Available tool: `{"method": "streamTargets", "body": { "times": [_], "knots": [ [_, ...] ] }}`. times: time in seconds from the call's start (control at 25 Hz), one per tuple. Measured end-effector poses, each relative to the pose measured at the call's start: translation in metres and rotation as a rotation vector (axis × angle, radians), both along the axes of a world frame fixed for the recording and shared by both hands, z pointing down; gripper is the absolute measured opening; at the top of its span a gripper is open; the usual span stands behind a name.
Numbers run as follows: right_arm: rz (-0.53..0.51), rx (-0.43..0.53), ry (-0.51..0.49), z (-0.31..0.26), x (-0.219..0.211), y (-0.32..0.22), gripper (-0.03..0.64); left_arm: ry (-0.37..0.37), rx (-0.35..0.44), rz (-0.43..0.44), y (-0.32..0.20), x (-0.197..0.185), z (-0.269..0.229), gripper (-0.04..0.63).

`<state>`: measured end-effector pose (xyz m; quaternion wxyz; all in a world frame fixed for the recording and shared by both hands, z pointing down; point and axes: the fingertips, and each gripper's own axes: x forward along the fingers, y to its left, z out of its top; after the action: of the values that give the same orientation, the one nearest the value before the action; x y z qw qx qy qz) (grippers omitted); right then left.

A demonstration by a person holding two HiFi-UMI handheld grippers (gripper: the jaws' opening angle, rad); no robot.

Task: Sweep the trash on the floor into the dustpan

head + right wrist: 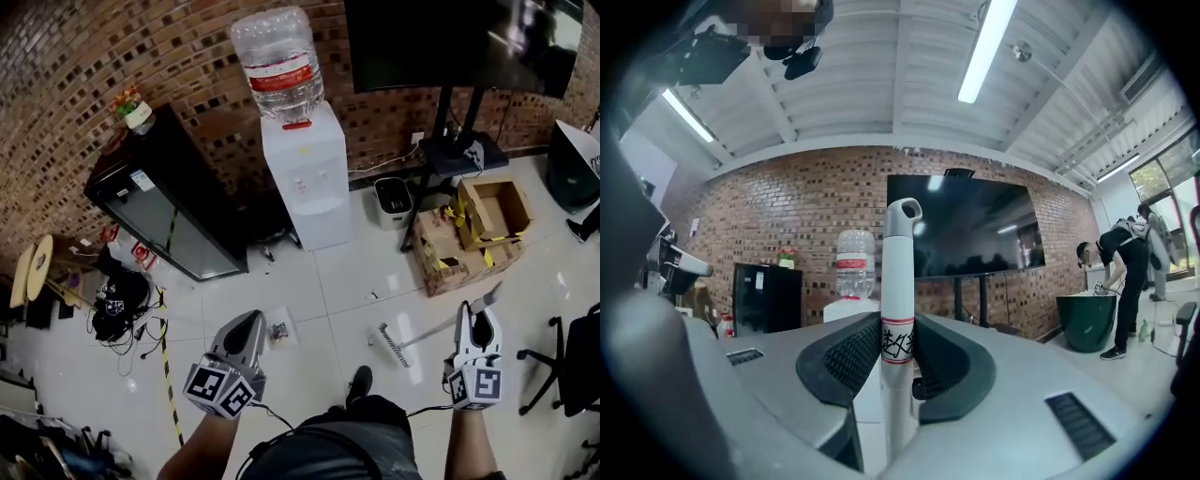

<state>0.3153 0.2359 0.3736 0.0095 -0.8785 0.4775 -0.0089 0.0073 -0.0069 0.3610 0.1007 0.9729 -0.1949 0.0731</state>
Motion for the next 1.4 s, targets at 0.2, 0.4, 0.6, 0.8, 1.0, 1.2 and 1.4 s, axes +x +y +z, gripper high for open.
{"method": "streamTargets", "body": {
  "times": [0.2,0.4,0.6,0.8,1.0,1.2,1.4],
  "knots": [
    [0.037,-0.020,-0.008,0.041,0.045,-0.011,0.121,-0.068,-0.022,0.029,-0.028,0.049,0.020,0.002],
    [0.107,-0.064,-0.016,0.090,0.072,-0.015,0.121,-0.135,-0.037,0.082,-0.048,0.083,0.048,0.002],
    [0.228,-0.138,-0.040,0.130,0.073,-0.004,0.121,-0.138,-0.065,0.183,-0.066,0.096,0.064,0.002],
    [0.345,-0.175,-0.049,0.157,0.053,-0.016,0.121,-0.096,-0.077,0.262,-0.099,0.098,0.067,0.002],
    [0.383,-0.210,-0.072,0.181,0.013,-0.063,0.121,-0.130,0.002,0.399,-0.119,0.073,0.083,0.002],
    [0.375,-0.255,-0.067,0.198,-0.014,-0.125,0.121,-0.151,0.021,0.398,-0.166,0.029,0.093,0.002],
    [0.331,-0.276,-0.100,0.216,-0.038,-0.202,0.123,-0.126,0.023,0.357,-0.213,-0.008,0.091,0.002]
  ]
}}
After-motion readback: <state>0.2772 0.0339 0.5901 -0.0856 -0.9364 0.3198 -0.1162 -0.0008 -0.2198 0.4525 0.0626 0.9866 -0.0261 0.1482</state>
